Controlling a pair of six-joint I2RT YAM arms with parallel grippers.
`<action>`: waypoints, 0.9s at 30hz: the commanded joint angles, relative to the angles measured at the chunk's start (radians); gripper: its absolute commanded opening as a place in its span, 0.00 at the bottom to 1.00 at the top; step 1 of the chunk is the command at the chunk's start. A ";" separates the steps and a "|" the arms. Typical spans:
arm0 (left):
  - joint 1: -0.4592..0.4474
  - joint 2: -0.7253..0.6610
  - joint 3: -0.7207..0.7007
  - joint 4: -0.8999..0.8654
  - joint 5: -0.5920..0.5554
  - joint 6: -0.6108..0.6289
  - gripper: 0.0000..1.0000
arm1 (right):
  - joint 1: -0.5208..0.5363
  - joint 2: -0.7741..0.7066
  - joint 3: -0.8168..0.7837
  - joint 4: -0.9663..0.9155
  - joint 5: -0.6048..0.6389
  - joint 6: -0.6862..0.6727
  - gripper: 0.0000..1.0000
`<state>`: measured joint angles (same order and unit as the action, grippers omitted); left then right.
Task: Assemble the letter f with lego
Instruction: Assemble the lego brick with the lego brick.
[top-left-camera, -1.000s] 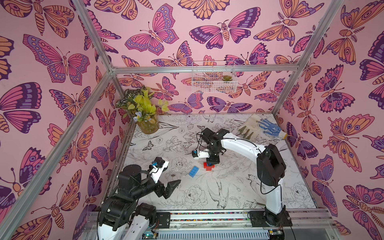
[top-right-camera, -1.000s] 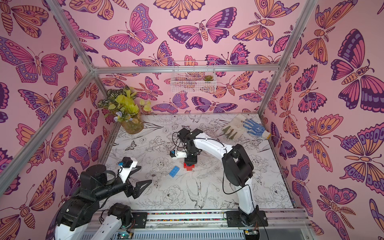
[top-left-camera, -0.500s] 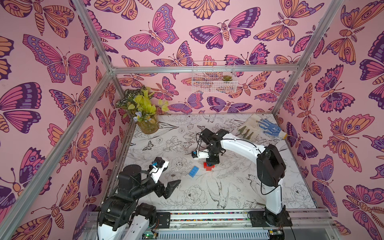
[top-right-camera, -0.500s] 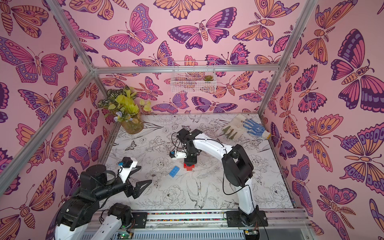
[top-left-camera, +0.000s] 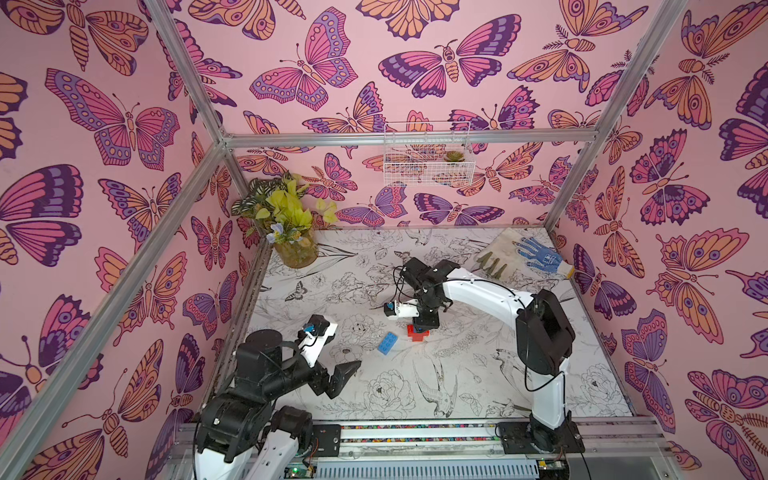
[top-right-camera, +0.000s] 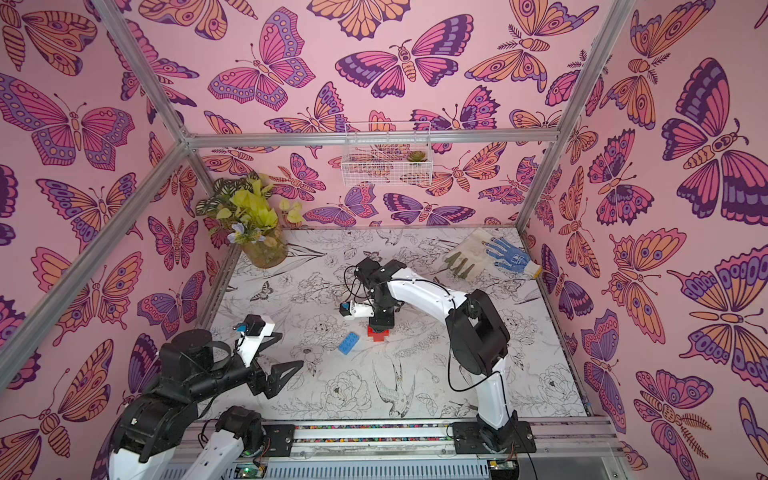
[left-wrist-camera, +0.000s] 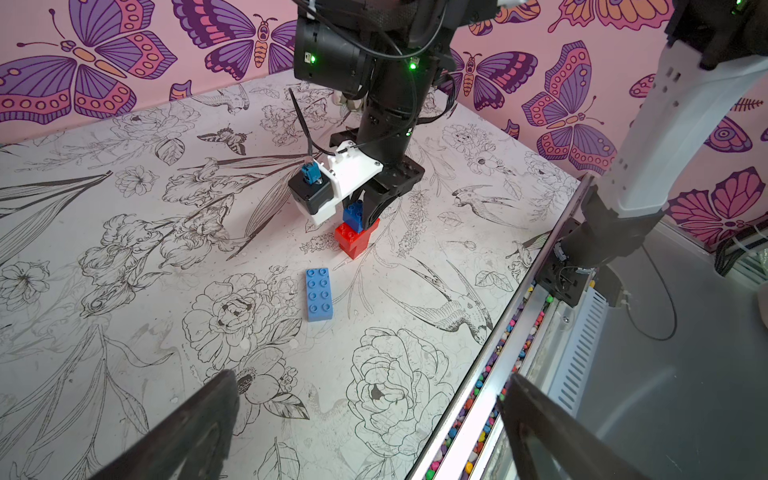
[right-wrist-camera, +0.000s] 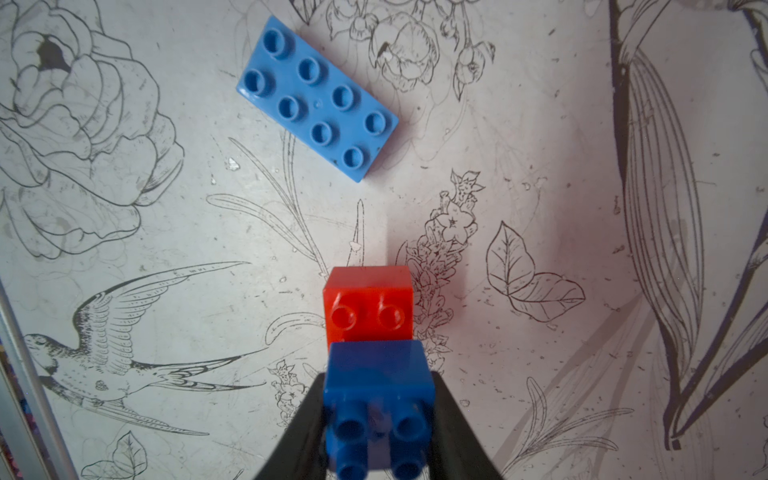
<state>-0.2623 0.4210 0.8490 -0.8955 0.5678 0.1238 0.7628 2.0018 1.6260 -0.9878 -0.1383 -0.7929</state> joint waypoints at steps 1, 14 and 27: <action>-0.006 0.002 0.025 -0.038 -0.006 0.019 1.00 | -0.005 0.094 -0.039 -0.051 0.101 -0.009 0.34; -0.006 0.005 0.027 -0.041 0.006 0.024 1.00 | -0.003 0.116 -0.030 -0.039 0.160 -0.037 0.36; -0.006 0.000 0.027 -0.043 0.005 0.024 1.00 | -0.003 0.144 -0.025 -0.011 0.180 -0.095 0.38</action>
<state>-0.2623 0.4210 0.8619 -0.9176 0.5682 0.1310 0.7738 2.0472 1.6455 -0.9997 -0.0689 -0.8639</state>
